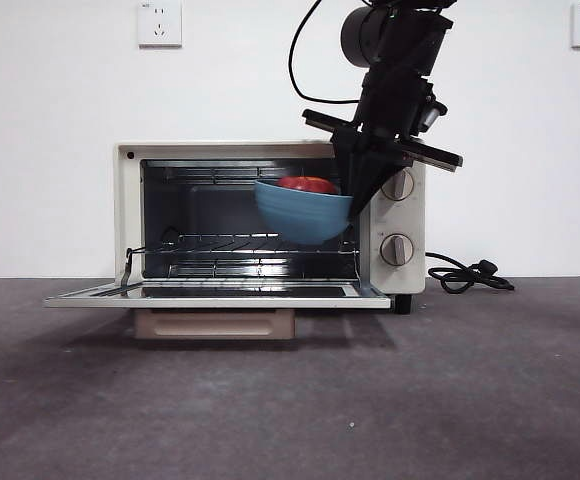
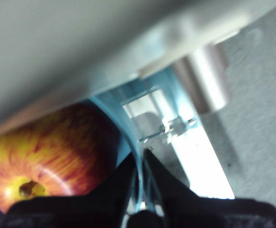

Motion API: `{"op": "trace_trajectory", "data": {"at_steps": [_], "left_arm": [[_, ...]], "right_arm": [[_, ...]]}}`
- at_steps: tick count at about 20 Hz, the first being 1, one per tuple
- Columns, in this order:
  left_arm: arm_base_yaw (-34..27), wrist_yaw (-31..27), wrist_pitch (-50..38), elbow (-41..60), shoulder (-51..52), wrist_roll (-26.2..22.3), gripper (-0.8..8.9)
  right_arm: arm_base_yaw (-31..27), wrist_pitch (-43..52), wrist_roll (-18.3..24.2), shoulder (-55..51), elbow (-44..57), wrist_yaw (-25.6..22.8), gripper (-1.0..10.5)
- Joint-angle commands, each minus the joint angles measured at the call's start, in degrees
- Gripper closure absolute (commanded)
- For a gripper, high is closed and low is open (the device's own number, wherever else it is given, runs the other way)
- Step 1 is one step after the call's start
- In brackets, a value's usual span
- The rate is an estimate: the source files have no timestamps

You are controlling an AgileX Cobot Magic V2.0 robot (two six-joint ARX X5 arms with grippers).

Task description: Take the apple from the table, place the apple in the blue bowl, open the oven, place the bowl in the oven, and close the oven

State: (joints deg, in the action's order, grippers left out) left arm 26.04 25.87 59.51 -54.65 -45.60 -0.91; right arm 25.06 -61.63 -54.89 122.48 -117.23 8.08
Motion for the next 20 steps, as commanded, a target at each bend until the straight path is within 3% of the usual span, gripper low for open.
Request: {"op": "trace_trajectory", "data": {"at_steps": [1,7,17,20], "left_arm": [[0.15,0.02,-0.09,0.13,0.33,-0.87,8.19],[0.15,0.02,0.61,0.13,0.35,-1.27,8.19],[0.15,0.02,1.14,0.15,0.35,-1.49,8.19],[0.15,0.02,1.16,0.15,0.35,-1.7,8.19]], "right_arm": [[0.11,0.33,-0.63,0.39,-0.28,-1.4,9.6],[0.11,1.2,-0.63,0.7,-0.17,-3.06,9.6],[0.48,3.08,0.02,2.19,-0.2,-1.01,9.4],[0.5,2.89,0.39,2.16,-0.2,-0.98,7.5]]}}
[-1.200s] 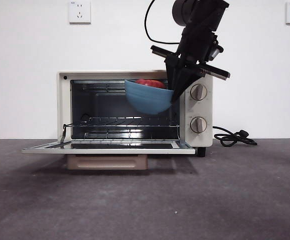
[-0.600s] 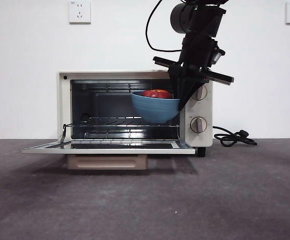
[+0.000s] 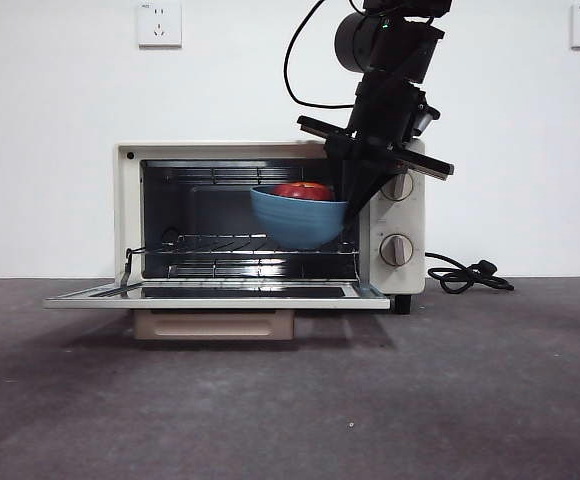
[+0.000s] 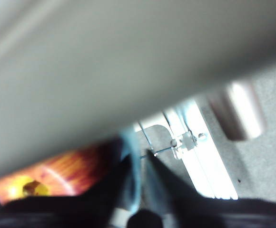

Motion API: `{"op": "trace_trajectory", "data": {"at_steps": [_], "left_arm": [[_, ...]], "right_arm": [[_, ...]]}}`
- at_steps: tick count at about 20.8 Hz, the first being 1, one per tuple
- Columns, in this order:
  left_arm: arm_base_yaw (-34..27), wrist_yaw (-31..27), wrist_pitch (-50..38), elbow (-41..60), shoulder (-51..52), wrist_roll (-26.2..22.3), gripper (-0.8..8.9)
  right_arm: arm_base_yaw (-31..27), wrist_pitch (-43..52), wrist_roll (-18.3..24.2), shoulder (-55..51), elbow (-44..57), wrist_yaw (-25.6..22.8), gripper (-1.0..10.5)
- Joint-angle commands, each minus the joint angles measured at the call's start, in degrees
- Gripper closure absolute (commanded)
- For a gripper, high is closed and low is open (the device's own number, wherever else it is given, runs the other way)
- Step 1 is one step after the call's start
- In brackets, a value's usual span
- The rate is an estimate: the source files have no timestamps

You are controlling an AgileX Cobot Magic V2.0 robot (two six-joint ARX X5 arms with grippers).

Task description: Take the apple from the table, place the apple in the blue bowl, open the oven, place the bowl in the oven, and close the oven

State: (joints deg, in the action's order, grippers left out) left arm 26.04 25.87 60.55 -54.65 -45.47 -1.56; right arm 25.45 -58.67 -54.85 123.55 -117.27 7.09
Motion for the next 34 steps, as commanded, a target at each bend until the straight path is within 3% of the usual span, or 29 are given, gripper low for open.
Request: {"op": "trace_trajectory", "data": {"at_steps": [1,4,12,23,27,34], "left_arm": [[0.15,0.02,0.11,0.13,0.22,-1.07,8.19],[0.15,0.02,0.09,0.15,0.22,-1.25,8.19],[0.15,0.02,0.24,0.13,0.22,-1.22,8.19],[0.13,-1.49,-0.35,0.13,0.15,-1.22,8.19],[0.09,-5.03,-1.95,0.15,-0.37,-0.98,8.19],[-1.18,-4.87,-6.1,0.13,-2.62,0.28,8.19]], "right_arm": [[0.11,-0.17,1.11,1.05,-0.15,0.02,7.4],[0.11,-0.35,2.73,0.72,-0.17,-0.63,7.4],[1.36,0.9,9.86,-1.51,-0.22,-8.13,7.4],[2.95,2.19,14.71,-4.04,-0.22,-12.07,7.6],[3.98,2.56,18.56,-6.93,-0.22,-15.3,7.6],[5.22,2.27,26.49,-15.89,-0.22,-17.86,7.6]]}}
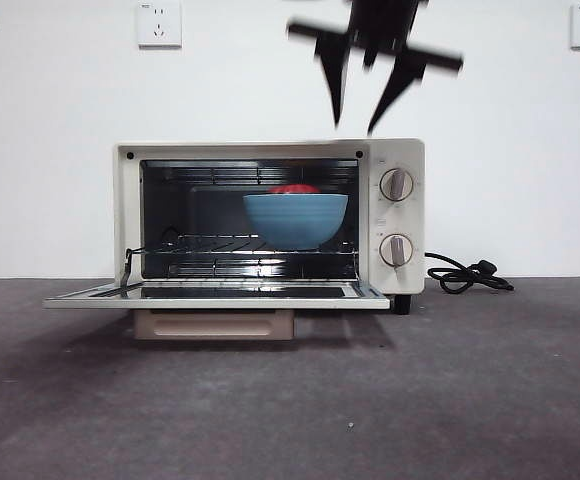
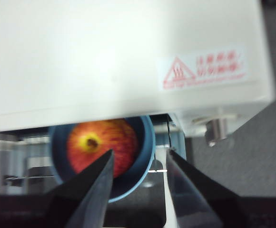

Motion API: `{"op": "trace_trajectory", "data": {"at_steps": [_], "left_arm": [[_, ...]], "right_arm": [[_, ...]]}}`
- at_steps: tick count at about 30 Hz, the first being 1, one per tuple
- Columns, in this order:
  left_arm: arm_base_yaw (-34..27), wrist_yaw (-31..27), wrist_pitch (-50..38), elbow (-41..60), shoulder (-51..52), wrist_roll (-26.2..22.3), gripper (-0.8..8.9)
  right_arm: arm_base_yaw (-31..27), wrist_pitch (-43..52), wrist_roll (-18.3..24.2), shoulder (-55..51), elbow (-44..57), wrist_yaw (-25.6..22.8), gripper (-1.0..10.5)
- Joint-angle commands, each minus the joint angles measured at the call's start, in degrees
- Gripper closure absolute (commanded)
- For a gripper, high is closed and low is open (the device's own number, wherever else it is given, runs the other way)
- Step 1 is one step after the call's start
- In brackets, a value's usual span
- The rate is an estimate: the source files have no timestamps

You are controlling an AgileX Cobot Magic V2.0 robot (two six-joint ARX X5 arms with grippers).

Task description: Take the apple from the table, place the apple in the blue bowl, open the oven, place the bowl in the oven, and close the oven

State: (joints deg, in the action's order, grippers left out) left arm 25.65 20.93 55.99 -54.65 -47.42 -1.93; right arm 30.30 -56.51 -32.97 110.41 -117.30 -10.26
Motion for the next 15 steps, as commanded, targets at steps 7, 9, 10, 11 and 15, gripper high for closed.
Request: {"op": "trace_trajectory", "data": {"at_steps": [7,9,10,11,15], "left_arm": [[-6.49,3.82,-5.09,0.17,-4.72,2.4,8.2],[-9.53,5.77,-5.9,0.33,-6.36,2.21,8.2],[-10.91,6.73,-6.34,0.52,-7.15,2.12,8.2],[-12.55,7.89,-6.69,0.74,-8.04,2.1,8.2],[-18.58,14.14,-9.14,2.16,-12.17,1.92,8.2]], "right_arm": [[3.83,-3.82,21.33,-14.16,-0.17,-12.0,7.7],[5.18,-5.57,24.87,-17.25,-0.17,-15.32,8.6],[5.66,-6.43,26.08,-18.47,-0.17,-15.72,8.9],[6.08,-7.48,26.97,-19.8,-0.17,-15.69,9.2],[6.82,-12.48,27.17,-24.41,-0.17,-15.72,9.2]]}}
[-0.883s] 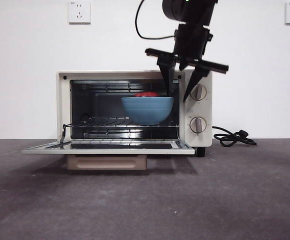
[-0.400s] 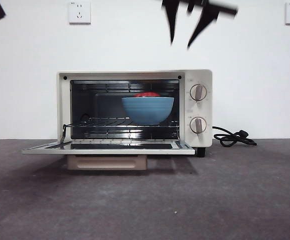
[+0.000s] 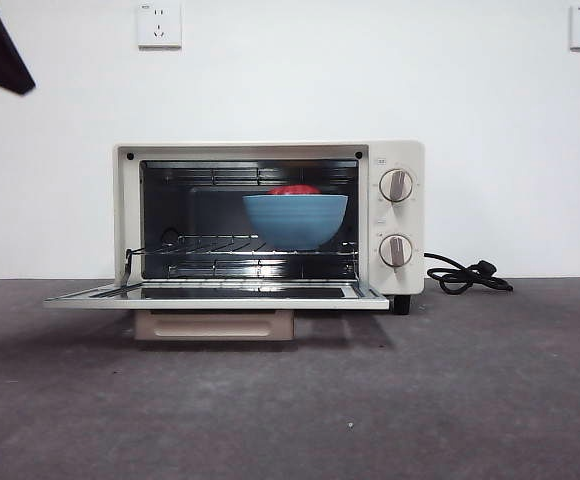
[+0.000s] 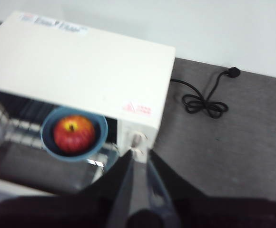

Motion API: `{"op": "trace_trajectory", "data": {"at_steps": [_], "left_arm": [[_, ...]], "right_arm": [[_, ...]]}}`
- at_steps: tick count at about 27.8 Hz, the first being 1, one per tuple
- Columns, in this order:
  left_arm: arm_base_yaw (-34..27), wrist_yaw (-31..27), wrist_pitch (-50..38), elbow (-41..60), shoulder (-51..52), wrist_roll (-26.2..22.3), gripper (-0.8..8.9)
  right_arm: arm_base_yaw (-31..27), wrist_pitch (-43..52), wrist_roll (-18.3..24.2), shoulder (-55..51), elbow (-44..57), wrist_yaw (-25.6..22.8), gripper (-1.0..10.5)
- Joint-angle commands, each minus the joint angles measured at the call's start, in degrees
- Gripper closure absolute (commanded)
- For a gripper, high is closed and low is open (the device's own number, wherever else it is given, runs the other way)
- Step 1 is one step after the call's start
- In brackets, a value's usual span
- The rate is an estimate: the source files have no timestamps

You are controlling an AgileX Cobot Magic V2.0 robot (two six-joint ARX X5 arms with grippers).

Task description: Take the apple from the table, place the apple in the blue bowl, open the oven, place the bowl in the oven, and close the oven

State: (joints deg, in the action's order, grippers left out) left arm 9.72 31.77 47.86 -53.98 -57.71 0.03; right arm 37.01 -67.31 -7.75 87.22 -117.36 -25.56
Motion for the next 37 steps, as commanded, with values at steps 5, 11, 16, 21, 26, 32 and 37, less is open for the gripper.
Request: {"op": "trace_trajectory", "data": {"at_steps": [5,11,16,21,26,32,37], "left_arm": [[-7.93,8.59,-3.45,2.51,-8.46,0.48,8.2],[-10.03,9.16,-5.6,3.45,-17.38,0.42,8.2],[-10.03,8.5,-6.86,3.48,-25.2,-0.66,8.2],[-10.05,5.86,-8.66,3.48,-31.45,-1.31,8.2],[-10.67,5.79,-13.7,3.45,-34.99,2.03,8.2],[-12.17,5.68,-17.97,3.43,-36.59,7.67,8.2],[-13.9,5.77,-19.52,3.43,-37.73,11.32,8.2]], "right_arm": [[0.15,-5.29,4.61,-5.79,-0.09,0.31,9.6],[0.15,-8.31,5.01,-10.75,-0.07,2.01,9.6],[0.15,-11.02,4.98,-14.8,-0.07,2.01,9.6],[0.15,-11.45,4.9,-18.62,-0.02,3.17,9.6],[0.15,-11.47,4.72,-21.81,0.0,4.11,9.6],[0.15,-11.54,3.65,-24.68,0.0,4.59,9.6],[0.15,-11.54,3.19,-26.05,0.0,4.63,9.6]]}}
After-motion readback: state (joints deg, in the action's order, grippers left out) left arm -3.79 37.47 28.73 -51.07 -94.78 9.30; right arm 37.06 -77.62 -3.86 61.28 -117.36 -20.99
